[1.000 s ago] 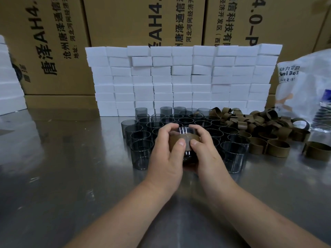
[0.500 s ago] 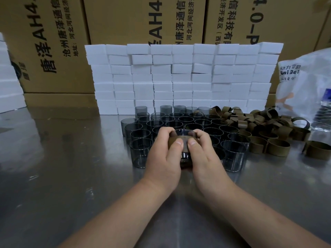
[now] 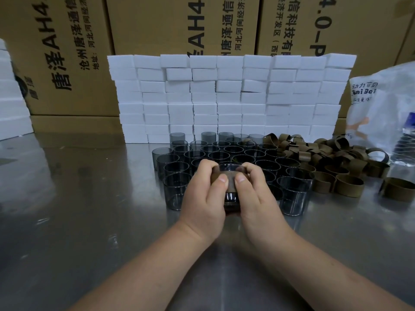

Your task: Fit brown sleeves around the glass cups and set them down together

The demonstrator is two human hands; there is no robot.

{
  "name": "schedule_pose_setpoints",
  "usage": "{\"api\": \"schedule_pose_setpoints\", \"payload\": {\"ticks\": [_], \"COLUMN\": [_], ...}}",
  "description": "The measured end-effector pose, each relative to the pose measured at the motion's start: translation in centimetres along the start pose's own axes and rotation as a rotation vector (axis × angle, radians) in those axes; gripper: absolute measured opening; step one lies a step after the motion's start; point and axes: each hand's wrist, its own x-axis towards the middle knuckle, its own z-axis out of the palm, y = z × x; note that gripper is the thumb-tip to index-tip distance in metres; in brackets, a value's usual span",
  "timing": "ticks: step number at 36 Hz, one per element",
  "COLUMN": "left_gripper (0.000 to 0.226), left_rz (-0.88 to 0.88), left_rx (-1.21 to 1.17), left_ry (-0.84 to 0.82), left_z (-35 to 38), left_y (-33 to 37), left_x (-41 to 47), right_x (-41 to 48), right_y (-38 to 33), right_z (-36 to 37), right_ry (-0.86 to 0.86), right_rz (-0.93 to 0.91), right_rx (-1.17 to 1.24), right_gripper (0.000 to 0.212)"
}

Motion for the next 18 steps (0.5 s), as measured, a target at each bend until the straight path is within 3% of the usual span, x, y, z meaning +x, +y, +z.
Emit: {"api": "schedule_pose_setpoints", "payload": {"ticks": [2,7,10,14,18], "left_gripper": [0.029,0.033,0.046,0.053,0.051], "left_rz": [0.007,-0.012,0.01,0.092,0.123], "left_rx": [0.006,-0.014,0.007,0.153,0.217], "left_ry": [0.003,0.028,-0.028,-0.14,-0.117], "left_z": [-0.02,0.25,0.08,0.02,0.04], "left_y": [-0.09,0.01,0.05,-0.15,-0.38], "left_x": [0.01,-0.25,-0.21,-0.11,-0.11], "right_x": [-0.01,0.21,0.43,0.61,0.34], "right_y": [-0.03,0.05,0.21,0.26,0.02], "right_z": [-0.01,0.23,0.41,0.18,-0.02], "right_ry": [-0.004,-0.006,0.065,0.094,0.066], "right_rz": [-0.003,0.023,0.061,0.093,0.118], "right_rx": [-0.012,0.027,0.134,0.175,0.188], "right_gripper": [0.008,0.029,0.012,0.031,0.04]}}
